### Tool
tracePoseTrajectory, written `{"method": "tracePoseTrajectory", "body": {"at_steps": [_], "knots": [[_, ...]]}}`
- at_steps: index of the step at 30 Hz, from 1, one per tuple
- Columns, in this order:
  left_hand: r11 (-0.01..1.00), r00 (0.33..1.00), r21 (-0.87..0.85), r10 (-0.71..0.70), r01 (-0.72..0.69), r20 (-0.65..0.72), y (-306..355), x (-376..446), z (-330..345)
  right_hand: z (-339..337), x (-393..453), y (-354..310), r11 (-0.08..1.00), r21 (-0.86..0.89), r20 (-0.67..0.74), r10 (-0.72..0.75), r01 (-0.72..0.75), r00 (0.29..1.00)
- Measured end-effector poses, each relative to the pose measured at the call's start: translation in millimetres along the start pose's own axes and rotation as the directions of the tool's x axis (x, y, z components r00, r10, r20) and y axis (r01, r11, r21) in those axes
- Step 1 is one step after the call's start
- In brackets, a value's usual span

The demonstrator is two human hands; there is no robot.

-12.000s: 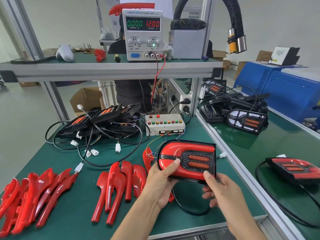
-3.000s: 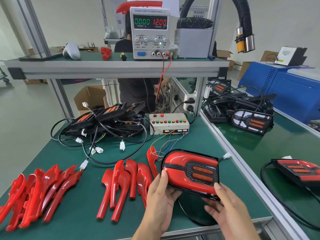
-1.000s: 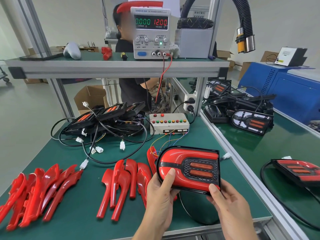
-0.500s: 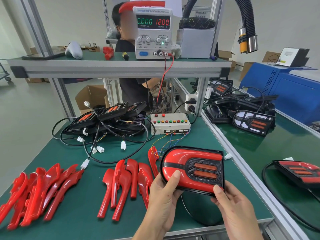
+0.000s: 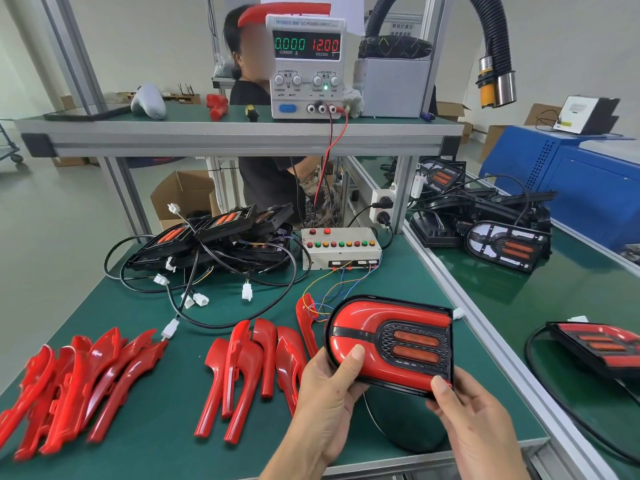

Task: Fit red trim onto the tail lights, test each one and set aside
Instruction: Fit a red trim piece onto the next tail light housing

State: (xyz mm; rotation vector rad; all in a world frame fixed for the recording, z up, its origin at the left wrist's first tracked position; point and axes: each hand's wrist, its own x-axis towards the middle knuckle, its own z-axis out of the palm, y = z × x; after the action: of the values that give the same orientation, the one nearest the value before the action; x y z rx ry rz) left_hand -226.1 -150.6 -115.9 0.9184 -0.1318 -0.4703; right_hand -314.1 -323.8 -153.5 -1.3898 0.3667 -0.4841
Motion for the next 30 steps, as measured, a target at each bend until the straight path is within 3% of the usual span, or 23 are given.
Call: {"method": "tracePoseTrajectory", "body": {"at_steps": [13, 21, 30], "knots": [[0.996, 0.999, -0.086, -0.034, 0.037, 0.037, 1.0, 0.1, 0.6, -2.5, -2.5, -2.7, 0.999, -0.036, 0.034, 0.003, -0.001, 0.999], [0.998, 1.0, -0.065, -0.011, 0.01, -0.014, 1.4, -3.2, 4.7, -0.6, -0.6, -6.0, 1.0, 0.022, -0.005, 0.02, -0.02, 1.0], [0.998, 0.999, -0.049, -0.025, 0.027, 0.037, 2.9, -3.9, 7.7, 5.2, 0.6, -9.7, 0.997, -0.065, -0.052, -0.033, 0.029, 0.998]]}}
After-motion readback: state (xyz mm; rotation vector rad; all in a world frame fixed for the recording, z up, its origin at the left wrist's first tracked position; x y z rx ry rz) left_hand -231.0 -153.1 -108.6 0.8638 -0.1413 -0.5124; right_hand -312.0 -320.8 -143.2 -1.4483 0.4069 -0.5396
